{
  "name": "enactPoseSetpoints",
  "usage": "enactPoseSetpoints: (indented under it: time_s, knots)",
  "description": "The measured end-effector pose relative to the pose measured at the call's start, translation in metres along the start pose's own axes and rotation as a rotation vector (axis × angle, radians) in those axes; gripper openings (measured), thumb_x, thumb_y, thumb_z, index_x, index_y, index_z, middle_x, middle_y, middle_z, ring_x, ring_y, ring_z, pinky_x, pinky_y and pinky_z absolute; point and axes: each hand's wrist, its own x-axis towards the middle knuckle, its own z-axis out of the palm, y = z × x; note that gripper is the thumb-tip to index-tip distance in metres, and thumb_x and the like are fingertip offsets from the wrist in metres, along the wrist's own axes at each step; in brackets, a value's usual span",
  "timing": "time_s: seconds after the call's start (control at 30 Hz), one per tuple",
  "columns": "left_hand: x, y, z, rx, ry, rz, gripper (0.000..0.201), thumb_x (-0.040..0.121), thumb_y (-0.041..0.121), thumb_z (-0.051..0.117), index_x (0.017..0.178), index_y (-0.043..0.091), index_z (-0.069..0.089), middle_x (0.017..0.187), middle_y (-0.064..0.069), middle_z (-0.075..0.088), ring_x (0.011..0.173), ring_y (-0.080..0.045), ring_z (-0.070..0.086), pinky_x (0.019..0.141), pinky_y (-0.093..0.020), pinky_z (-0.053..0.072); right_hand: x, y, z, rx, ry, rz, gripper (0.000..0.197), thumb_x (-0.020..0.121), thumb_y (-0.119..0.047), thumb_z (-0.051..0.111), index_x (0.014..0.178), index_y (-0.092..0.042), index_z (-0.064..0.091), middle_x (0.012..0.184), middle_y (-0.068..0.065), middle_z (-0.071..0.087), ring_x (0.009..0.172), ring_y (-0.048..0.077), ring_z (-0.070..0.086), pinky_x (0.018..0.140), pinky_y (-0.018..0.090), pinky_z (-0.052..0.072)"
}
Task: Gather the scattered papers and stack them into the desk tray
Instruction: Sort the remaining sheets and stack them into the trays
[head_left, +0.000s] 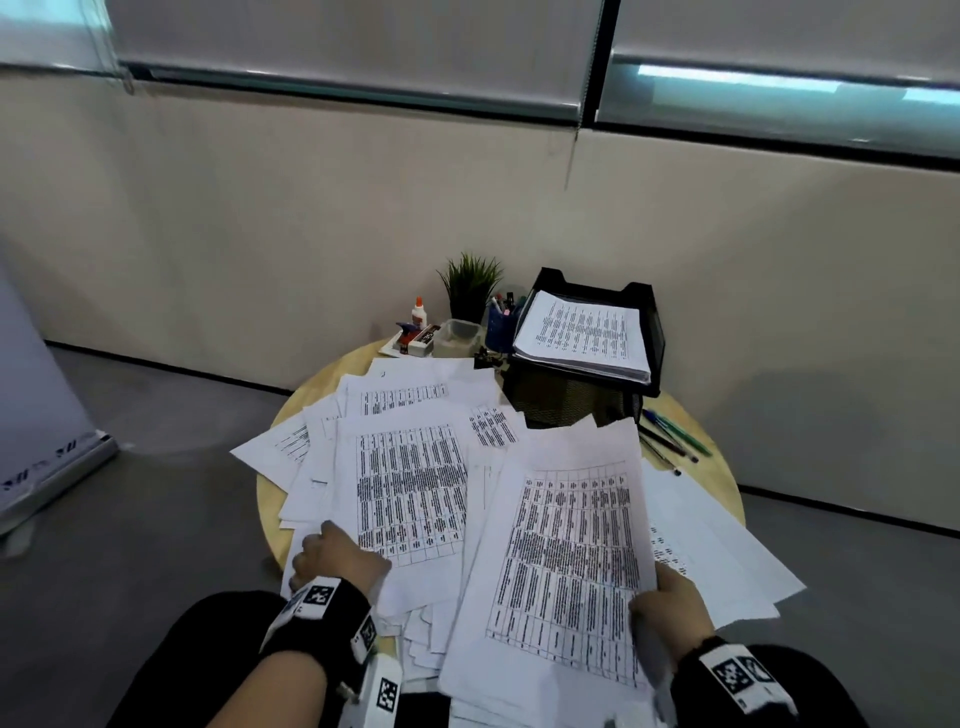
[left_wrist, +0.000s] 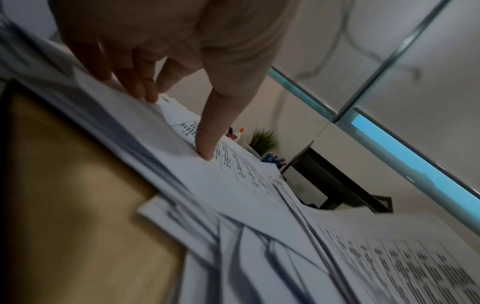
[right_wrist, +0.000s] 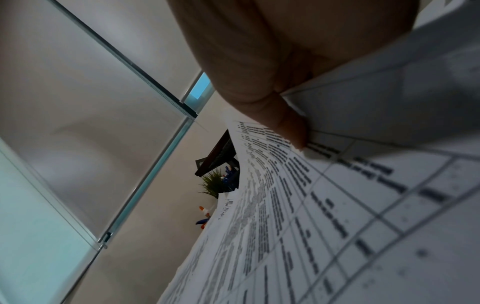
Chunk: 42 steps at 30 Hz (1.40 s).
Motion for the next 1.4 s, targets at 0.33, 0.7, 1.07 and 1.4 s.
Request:
enactPoseSetpoints:
  time_s: [0.33,0.7,1.07,1.4]
  knots:
    - [0.018,0.000,0.004,-0.244,-0.041,0.043,0.049,0.079,0.012,0.065,0.123,-0.003,0.050,0.117,-0.021,0.058,0.109,-0.035,0.056,0.088,-0.033,0.044,0.003,-0.003,-0.014,0.135,0.066,-0.097,0.033,0.080,0.015,0.041,0.096,-0.002,0.064,0.074,0.020,0.065,0.065,0.029,0.056,0.062,0.033,0.043]
    - [0.008,0.018,0.014,-0.276,-0.121,0.314,0.008,0.075,0.013,0.061,0.068,0.013,0.058,0.076,-0.010,0.064,0.078,-0.026,0.059,0.062,-0.025,0.034,0.026,0.005,0.005,0.420,-0.014,-0.004,0.037,0.076,0.021,0.041,0.109,0.012,0.055,0.092,0.037,0.057,0.082,0.047,0.058,0.078,0.056,0.046]
    - [0.018,0.076,0.012,-0.447,-0.210,0.146,0.056,0.086,0.015,0.064,0.135,-0.004,0.042,0.132,-0.012,0.051,0.117,-0.026,0.050,0.089,-0.026,0.038,0.042,0.011,0.009,0.412,-0.013,0.092,0.040,0.075,0.021,0.038,0.109,0.009,0.053,0.088,0.029,0.049,0.081,0.038,0.049,0.072,0.046,0.040]
    - [0.055,0.059,0.015,0.126,-0.136,-0.014,0.035,0.077,0.040,0.056,0.108,0.024,0.064,0.134,-0.007,0.047,0.128,-0.032,0.031,0.107,-0.046,0.025,0.036,0.001,0.001,0.236,-0.075,0.019,0.025,0.080,0.019,0.042,0.097,0.009,0.057,0.088,0.042,0.051,0.077,0.038,0.053,0.076,0.052,0.048]
